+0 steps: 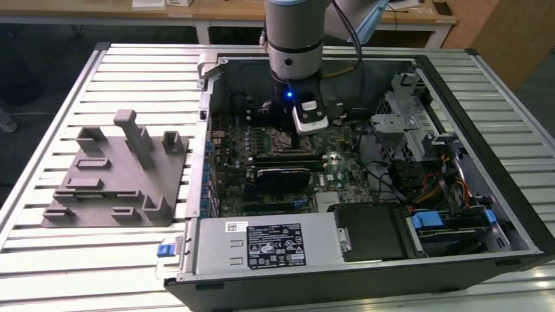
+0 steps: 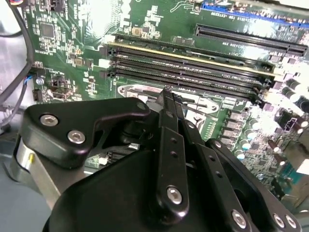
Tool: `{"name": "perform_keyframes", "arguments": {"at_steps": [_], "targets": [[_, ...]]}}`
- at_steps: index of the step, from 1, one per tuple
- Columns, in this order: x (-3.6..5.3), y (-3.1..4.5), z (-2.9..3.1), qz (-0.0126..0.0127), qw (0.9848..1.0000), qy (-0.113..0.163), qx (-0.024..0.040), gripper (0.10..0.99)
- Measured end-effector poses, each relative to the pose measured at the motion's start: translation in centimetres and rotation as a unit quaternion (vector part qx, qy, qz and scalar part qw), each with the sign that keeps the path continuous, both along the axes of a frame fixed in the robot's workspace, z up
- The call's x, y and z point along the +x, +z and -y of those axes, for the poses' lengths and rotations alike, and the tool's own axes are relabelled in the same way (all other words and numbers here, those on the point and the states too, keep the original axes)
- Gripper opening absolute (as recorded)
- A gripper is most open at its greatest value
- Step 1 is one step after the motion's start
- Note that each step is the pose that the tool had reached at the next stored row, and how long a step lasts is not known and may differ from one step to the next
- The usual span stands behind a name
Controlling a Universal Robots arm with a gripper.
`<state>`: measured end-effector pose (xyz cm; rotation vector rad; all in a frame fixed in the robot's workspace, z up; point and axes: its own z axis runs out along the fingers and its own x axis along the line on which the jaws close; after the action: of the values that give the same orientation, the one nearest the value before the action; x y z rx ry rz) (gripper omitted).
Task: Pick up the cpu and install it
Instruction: 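Install the second cpu locking lever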
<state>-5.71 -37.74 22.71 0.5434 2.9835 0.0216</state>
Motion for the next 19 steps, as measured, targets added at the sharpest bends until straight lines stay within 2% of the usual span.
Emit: {"name": "perform_keyframes", "arguments": {"at_steps": [6, 13, 19], "targets": [[-0.20, -0.03, 0.07, 0.0000, 0.9995, 0.032, 0.0000, 0.106], [-1.72, -0.17, 0.55, 0.0001, 0.9993, 0.038, 0.0000, 0.106], [-2.08, -0.51, 1.15, 0.0001, 0.9991, 0.042, 0.0030, 0.106]]}}
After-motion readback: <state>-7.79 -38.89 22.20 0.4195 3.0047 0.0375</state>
